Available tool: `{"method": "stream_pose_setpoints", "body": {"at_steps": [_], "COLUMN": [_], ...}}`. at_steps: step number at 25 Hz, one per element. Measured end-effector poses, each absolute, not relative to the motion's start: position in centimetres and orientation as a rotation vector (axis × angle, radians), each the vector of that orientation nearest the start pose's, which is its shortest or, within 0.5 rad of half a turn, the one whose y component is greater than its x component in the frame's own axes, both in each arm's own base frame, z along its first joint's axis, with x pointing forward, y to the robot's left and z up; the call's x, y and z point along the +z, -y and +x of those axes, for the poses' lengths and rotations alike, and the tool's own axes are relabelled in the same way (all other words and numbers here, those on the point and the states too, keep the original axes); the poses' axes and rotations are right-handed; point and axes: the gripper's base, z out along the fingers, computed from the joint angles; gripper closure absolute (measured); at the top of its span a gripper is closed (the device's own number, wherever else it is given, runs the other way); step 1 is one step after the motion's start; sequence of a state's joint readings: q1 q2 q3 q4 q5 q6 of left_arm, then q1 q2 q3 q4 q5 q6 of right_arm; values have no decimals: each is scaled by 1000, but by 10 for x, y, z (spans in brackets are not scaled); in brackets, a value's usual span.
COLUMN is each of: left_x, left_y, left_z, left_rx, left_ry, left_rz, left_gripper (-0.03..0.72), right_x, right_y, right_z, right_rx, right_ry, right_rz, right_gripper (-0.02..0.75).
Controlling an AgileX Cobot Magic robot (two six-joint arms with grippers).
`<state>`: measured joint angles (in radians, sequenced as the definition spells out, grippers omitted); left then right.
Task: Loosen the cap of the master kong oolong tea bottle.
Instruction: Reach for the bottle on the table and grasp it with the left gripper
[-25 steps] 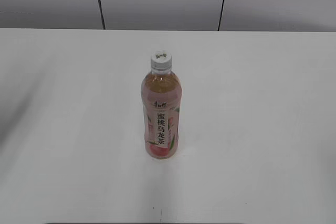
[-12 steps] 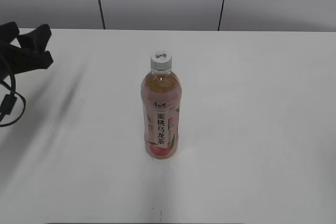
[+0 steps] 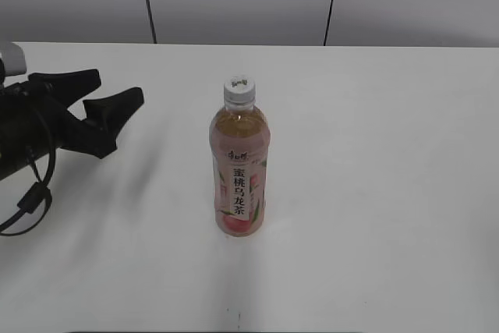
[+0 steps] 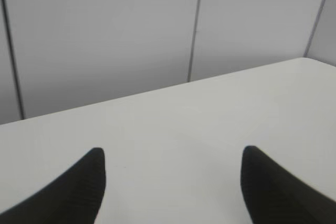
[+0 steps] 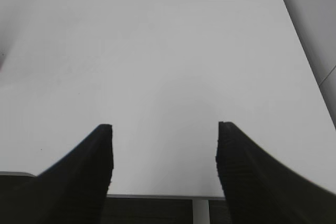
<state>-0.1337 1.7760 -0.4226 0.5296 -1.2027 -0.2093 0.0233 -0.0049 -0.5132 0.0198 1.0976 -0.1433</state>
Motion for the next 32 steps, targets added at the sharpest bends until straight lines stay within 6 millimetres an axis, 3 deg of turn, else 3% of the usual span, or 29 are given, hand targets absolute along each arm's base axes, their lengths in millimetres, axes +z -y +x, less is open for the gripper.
{"method": "stream_pose_setpoints", "body": {"at_steps": [6,19,32], "left_x": [147,143,144], "left_y": [91,119,140], "left_z": [252,230,223], "left_rx": [-693,-849,-888], "left_ry": [-1653,-1617,-1603], "left_rz": [587,847,848], "left_gripper": [90,96,97], "right_x": [278,278,278], "right_y": [-1,-1,-1], "right_z": [-9,-9,-9], "right_rx": [-50,-50,-50], "right_ry": [-2056,-2056,-2056], "right_rz": [-173,-173,-173], "right_gripper": [265,265,265]}}
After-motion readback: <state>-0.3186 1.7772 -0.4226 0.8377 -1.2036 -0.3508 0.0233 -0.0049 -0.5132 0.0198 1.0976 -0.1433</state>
